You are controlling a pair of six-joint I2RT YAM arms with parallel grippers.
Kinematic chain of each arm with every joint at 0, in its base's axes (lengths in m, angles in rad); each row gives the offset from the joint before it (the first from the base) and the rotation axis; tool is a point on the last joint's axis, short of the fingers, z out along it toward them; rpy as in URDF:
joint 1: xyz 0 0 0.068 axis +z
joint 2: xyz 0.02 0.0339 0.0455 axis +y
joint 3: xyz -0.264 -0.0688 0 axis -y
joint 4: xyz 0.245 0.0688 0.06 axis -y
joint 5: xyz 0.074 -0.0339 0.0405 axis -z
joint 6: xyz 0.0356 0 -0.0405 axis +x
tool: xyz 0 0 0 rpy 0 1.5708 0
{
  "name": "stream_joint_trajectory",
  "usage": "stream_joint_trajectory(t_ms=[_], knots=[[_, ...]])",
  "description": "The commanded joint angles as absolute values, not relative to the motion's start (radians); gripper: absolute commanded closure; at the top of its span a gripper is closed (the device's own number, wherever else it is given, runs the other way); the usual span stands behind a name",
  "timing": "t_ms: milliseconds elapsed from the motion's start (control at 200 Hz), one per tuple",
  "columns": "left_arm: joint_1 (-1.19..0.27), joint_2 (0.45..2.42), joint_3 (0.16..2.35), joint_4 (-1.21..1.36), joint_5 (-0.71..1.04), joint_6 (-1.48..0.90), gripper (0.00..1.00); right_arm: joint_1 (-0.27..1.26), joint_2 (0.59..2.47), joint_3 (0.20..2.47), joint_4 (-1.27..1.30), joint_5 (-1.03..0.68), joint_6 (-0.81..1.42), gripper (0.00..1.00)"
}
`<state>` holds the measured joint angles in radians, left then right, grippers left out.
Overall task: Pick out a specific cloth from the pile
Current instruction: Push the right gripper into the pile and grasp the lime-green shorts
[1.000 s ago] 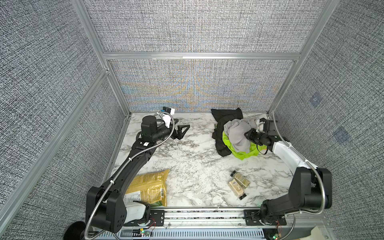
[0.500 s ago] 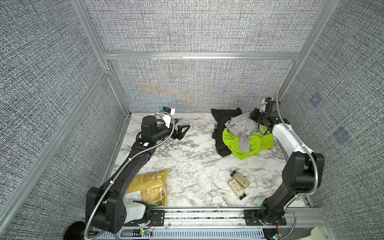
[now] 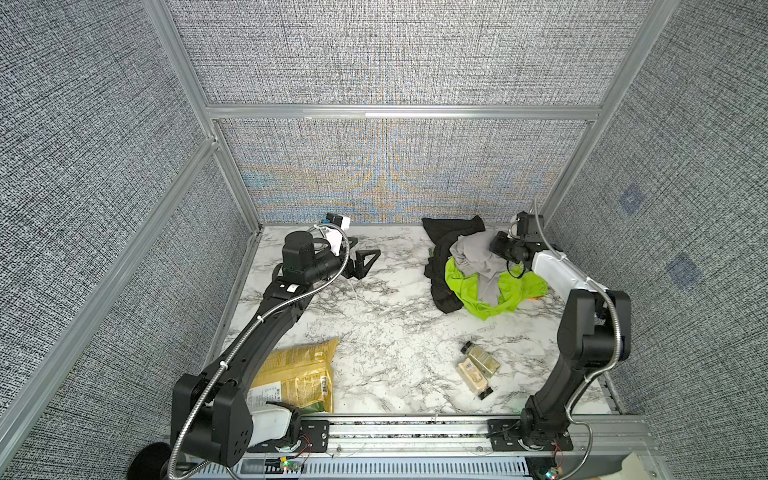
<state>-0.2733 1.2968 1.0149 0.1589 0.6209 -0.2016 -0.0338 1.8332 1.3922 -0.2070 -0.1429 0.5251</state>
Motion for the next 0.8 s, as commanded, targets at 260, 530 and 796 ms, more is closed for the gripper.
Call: stream_joint_trajectory(t_ms=[260, 530, 796], knots=[[-0.276, 1.290, 1.020, 0.171, 0.621, -0.193, 0.01, -0.067, 1.653, 1.246, -0.172, -0.200, 0.500, 0.49], [-0.278, 1.288, 1.016, 0.181, 0.627, -0.201, 0.01, -0.145, 1.374, 0.967, -0.126, -0.221, 0.521, 0.42], [-0.287, 1.305, 1.006, 0.213, 0.659, -0.231, 0.01, -0.258, 1.206, 0.747, -0.106, -0.302, 0.539, 0.38]])
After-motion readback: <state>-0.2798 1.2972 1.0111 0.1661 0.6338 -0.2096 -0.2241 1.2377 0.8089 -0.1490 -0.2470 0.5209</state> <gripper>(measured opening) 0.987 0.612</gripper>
